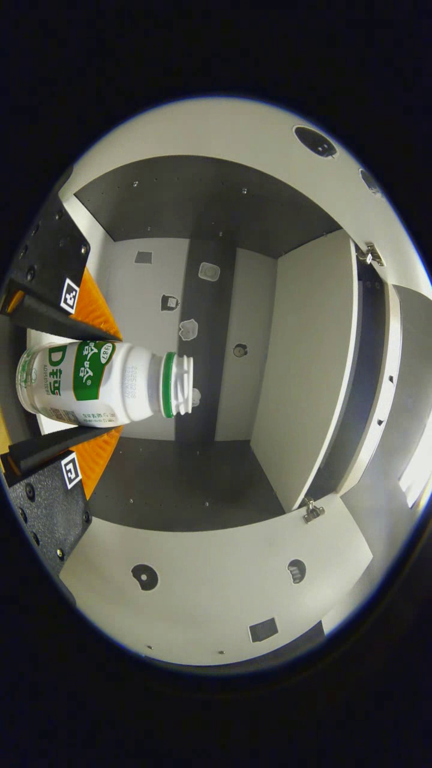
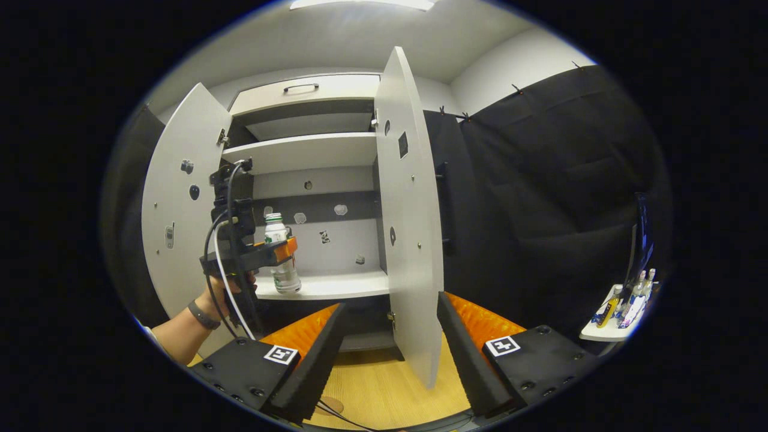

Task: Grasp the bottle in the cabinet with the left hand and place it on the coaster, then close the right door with the right hand and the left door with the left hand.

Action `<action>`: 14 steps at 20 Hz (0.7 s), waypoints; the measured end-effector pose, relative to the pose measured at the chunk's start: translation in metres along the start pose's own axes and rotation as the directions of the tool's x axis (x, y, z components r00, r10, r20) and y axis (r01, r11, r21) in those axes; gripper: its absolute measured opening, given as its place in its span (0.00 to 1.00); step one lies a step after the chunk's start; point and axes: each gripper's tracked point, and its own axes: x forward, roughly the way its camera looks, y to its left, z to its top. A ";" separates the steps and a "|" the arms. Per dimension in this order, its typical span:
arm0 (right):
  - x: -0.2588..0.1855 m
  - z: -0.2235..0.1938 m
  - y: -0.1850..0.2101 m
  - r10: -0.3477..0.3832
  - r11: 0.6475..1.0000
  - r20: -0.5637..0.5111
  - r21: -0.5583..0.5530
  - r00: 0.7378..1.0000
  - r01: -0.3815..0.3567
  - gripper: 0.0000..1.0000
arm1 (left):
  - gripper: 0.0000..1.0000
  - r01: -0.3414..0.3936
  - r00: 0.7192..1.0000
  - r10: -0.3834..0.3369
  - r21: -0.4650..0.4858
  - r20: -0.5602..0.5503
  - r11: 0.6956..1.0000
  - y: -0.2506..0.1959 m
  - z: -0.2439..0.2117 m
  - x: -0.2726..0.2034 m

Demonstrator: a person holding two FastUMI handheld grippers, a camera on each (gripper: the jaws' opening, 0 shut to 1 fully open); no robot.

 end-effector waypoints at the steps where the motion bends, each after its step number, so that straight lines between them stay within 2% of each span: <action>1: 0.001 -0.002 0.001 0.005 1.000 -0.004 -0.002 1.000 -0.005 0.98 | 0.69 0.005 1.000 -0.005 -0.012 0.007 1.000 -0.002 0.003 -0.011; 7: 0.006 -0.006 0.011 0.061 0.998 -0.018 0.000 0.998 -0.061 0.98 | 0.70 0.014 0.999 -0.014 0.003 0.030 1.000 -0.004 0.001 -0.067; 10: 0.005 -0.004 0.018 0.083 0.997 -0.011 0.000 0.997 -0.083 0.98 | 0.70 -0.005 1.000 0.005 -0.025 0.011 1.000 -0.008 -0.028 -0.095; 14: 0.005 -0.002 0.031 0.127 0.992 -0.016 -0.001 0.992 -0.127 0.98 | 0.70 0.020 0.999 -0.021 -0.033 -0.037 0.999 -0.031 -0.083 -0.135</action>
